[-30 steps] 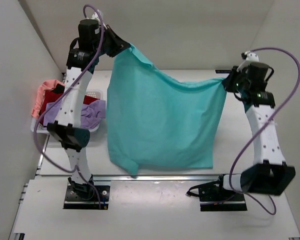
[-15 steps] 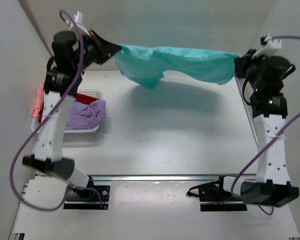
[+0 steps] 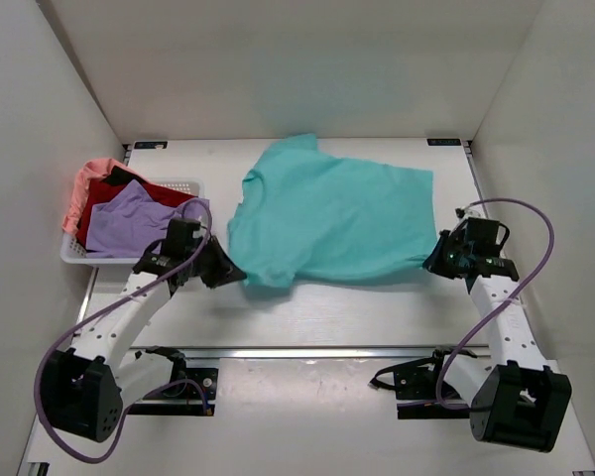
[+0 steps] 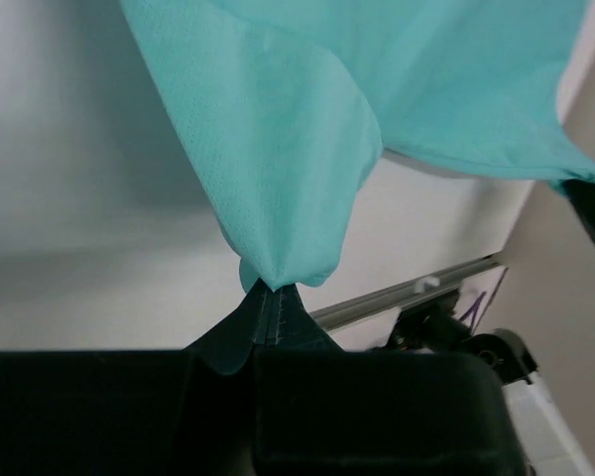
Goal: Fold and stack the t-shirts
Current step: Flatten out the tshirt, then fold the flattened tshirt in 1/3 of the way, then grap the side of the flattened tshirt furthest away from the robot with both arms
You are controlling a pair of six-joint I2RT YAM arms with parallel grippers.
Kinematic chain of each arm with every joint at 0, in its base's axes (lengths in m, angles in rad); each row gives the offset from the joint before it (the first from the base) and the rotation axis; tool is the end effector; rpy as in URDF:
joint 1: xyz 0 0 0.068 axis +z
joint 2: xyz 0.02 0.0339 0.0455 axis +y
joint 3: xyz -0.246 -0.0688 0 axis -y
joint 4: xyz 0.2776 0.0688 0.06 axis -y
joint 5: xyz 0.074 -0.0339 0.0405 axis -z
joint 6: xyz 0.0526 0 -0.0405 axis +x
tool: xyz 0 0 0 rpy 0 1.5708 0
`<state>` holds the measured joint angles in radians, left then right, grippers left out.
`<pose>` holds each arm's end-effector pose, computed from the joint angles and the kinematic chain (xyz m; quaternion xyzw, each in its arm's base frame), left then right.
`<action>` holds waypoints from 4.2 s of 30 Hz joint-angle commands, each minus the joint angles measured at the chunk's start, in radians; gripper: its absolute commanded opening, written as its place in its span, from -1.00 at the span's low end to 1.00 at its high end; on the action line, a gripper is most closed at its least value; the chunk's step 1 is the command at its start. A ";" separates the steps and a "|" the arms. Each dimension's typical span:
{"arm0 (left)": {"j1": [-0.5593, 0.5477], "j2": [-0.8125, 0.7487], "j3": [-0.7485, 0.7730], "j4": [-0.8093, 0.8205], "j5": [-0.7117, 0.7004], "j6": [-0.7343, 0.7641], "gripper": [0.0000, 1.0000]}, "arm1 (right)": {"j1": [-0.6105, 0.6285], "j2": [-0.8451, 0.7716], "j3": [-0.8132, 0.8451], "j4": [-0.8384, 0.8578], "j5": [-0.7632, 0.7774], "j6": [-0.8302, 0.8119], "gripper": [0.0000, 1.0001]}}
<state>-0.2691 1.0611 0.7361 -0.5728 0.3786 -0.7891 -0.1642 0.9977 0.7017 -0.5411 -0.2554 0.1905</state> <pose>0.2443 -0.0875 0.2004 -0.1783 0.9119 -0.3170 0.1903 0.2520 -0.0283 0.2039 0.1184 0.9194 0.1235 0.3542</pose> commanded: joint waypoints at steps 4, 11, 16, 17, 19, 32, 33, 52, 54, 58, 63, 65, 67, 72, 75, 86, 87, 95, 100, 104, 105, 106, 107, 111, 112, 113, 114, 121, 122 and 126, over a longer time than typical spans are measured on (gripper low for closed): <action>0.002 -0.070 -0.101 -0.018 0.007 -0.007 -1.00 | 0.070 0.039 -0.001 -0.157 0.111 0.082 -1.00; 0.027 0.016 -0.048 0.000 -0.001 -0.021 -1.00 | -0.006 0.196 0.090 -0.283 0.076 0.090 -1.00; 0.042 0.169 0.078 0.016 -0.017 -0.024 -1.00 | -0.049 0.225 0.094 -0.290 0.050 0.083 -1.00; 0.042 0.189 0.115 0.014 -0.020 -0.025 -1.00 | -0.052 0.232 0.094 -0.299 0.038 0.070 -1.00; 0.048 0.273 0.184 0.007 -0.024 -0.015 -1.00 | -0.060 0.226 0.093 -0.306 0.024 0.060 -1.00; 0.076 0.614 0.511 -0.024 -0.046 0.014 -1.00 | -0.130 0.312 0.114 -0.206 -0.079 0.043 -1.00; 0.082 0.626 0.535 -0.025 -0.043 0.017 -1.00 | -0.135 0.309 0.107 -0.204 -0.085 0.050 -1.00; 0.090 0.895 0.913 -0.010 0.014 0.031 0.04 | -0.109 0.357 0.217 -0.178 0.030 0.133 -0.04; 0.079 0.890 0.919 -0.030 0.005 0.037 0.02 | -0.094 0.332 0.251 -0.168 0.053 0.135 -0.08; 0.022 0.860 0.850 -0.048 -0.021 0.051 -0.15 | -0.037 0.340 0.263 -0.157 0.033 0.135 -0.37; -0.057 0.859 0.772 -0.096 -0.130 0.071 -0.28 | 0.044 0.380 0.202 -0.094 0.005 0.152 -0.60; -0.094 0.892 0.764 -0.142 -0.187 0.099 -0.28 | 0.049 0.413 0.203 -0.073 0.016 0.153 -0.58; -0.105 0.922 0.776 -0.176 -0.249 0.099 -0.30 | 0.045 0.469 0.208 -0.072 0.042 0.148 -0.56; -0.154 0.975 0.769 -0.237 -0.371 0.139 -0.31 | 0.040 0.532 0.186 -0.028 0.082 0.135 -0.57; -0.165 0.970 0.689 -0.239 -0.377 0.148 -0.29 | 0.049 0.605 0.193 -0.019 0.079 0.125 -0.55; -0.208 0.809 0.324 -0.211 -0.356 0.152 -0.32 | 0.054 0.772 0.354 -0.121 0.122 0.112 -0.54; -0.214 0.782 0.307 -0.207 -0.357 0.154 -0.30 | 0.060 0.771 0.355 -0.137 0.122 0.110 -0.56; -0.163 0.656 0.423 -0.251 -0.320 0.189 -0.03 | 0.081 0.673 0.317 -0.181 0.139 0.109 -0.45; -0.133 0.660 0.725 -0.262 -0.300 0.218 0.16 | 0.075 0.625 0.476 -0.243 0.139 0.104 -0.33; -0.058 0.787 0.942 -0.252 -0.300 0.225 0.07 | 0.075 0.607 0.564 -0.220 0.105 0.138 -0.30; -0.042 0.850 1.010 -0.272 -0.320 0.231 0.03 | 0.078 0.608 0.577 -0.206 0.097 0.144 -0.30; -0.035 0.881 1.075 -0.280 -0.346 0.240 0.01 | 0.080 0.611 0.588 -0.200 0.100 0.144 -0.30; -0.016 0.936 1.107 -0.303 -0.362 0.240 0.01 | 0.083 0.624 0.588 -0.195 0.102 0.142 -0.30; 0.001 1.117 1.288 -0.317 -0.450 0.278 0.02 | 0.094 0.650 0.614 -0.149 0.096 0.144 -0.28; 0.001 1.137 1.336 -0.314 -0.469 0.286 0.04 | 0.094 0.662 0.619 -0.140 0.099 0.142 -0.28; 0.001 1.181 1.374 -0.306 -0.487 0.297 0.05 | 0.095 0.680 0.634 -0.131 0.100 0.144 -0.28; 0.004 1.226 1.404 -0.305 -0.516 0.312 0.06 | 0.094 0.683 0.643 -0.132 0.096 0.139 -0.28; 0.031 1.409 1.586 -0.303 -0.584 0.358 0.13 | 0.088 0.798 0.728 -0.151 0.088 0.121 -0.27; 0.040 1.424 1.588 -0.297 -0.595 0.363 0.17 | 0.089 0.815 0.737 -0.151 0.094 0.119 -0.25; 0.065 1.450 1.594 -0.298 -0.586 0.361 0.18 | 0.094 0.866 0.769 -0.154 0.096 0.124 -0.24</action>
<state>-0.2382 2.5233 2.2978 -0.8665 -0.1719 -0.4438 -0.0788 1.8435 1.4166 -0.7101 -0.1627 0.3180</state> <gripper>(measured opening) 0.584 0.377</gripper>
